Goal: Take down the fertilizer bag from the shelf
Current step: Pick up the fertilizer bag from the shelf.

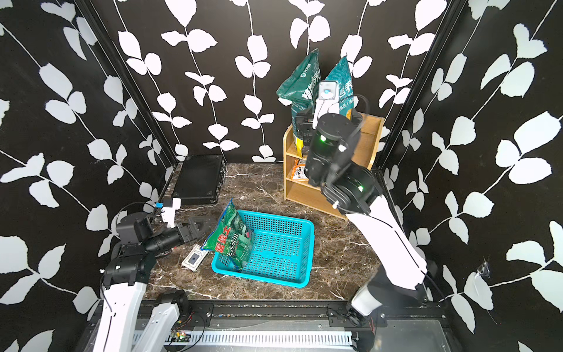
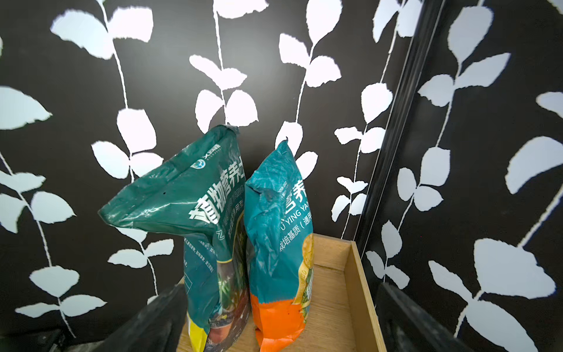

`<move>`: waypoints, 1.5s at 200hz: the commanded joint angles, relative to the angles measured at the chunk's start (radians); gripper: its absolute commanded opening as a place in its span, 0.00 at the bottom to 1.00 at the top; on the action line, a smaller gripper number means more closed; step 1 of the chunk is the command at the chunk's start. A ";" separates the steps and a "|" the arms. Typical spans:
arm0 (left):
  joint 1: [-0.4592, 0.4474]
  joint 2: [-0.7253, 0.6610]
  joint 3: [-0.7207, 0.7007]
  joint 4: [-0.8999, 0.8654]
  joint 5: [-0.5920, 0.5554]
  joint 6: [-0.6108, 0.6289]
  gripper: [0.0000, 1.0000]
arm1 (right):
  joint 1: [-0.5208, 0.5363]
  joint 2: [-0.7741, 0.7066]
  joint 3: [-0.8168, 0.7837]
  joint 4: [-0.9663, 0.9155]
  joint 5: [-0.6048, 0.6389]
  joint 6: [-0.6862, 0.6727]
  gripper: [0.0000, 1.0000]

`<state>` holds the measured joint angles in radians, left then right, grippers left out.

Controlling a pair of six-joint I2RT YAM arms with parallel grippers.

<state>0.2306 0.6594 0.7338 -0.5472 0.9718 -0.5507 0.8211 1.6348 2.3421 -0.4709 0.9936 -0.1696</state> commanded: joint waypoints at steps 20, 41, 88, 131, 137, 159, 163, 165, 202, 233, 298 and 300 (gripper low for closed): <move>0.183 0.038 -0.033 0.009 0.289 0.036 0.99 | -0.114 0.178 0.247 -0.162 -0.075 -0.008 1.00; 0.182 0.021 0.022 -0.109 0.238 0.125 0.99 | -0.180 0.204 0.230 -0.122 -0.108 0.008 1.00; 0.182 0.019 0.023 -0.117 0.220 0.140 0.99 | -0.301 0.228 0.181 -0.058 -0.224 0.033 1.00; 0.181 0.023 0.024 -0.115 0.218 0.139 0.99 | -0.310 0.066 -0.135 0.171 -0.332 0.016 0.98; 0.182 0.024 0.023 -0.112 0.216 0.140 0.99 | -0.310 0.022 -0.212 0.219 -0.381 0.012 0.98; 0.181 0.024 0.020 -0.112 0.210 0.141 0.99 | -0.310 -0.151 -0.472 0.423 -0.409 0.039 1.00; 0.182 0.023 0.021 -0.112 0.206 0.141 0.99 | -0.310 -0.177 -0.520 0.459 -0.406 0.040 1.00; 0.182 0.023 0.021 -0.112 0.206 0.141 0.99 | -0.310 -0.191 -0.539 0.474 -0.401 0.042 1.00; 0.182 0.022 0.014 -0.093 0.212 0.126 0.99 | -0.322 -0.241 -0.555 0.485 -0.332 0.025 1.00; 0.182 0.020 0.010 -0.083 0.219 0.120 0.99 | -0.343 -0.108 -0.357 0.338 -0.309 -0.010 0.99; 0.181 0.024 -0.002 -0.064 0.208 0.112 0.99 | -0.395 0.172 0.034 0.087 -0.386 0.017 1.00; 0.181 0.023 -0.002 -0.063 0.207 0.112 0.99 | -0.396 0.181 0.050 0.080 -0.384 0.016 1.00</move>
<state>0.4076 0.6861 0.7452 -0.6353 1.1698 -0.4358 0.4305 1.7477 2.2555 -0.2935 0.6239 -0.1455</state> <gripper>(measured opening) 0.987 0.996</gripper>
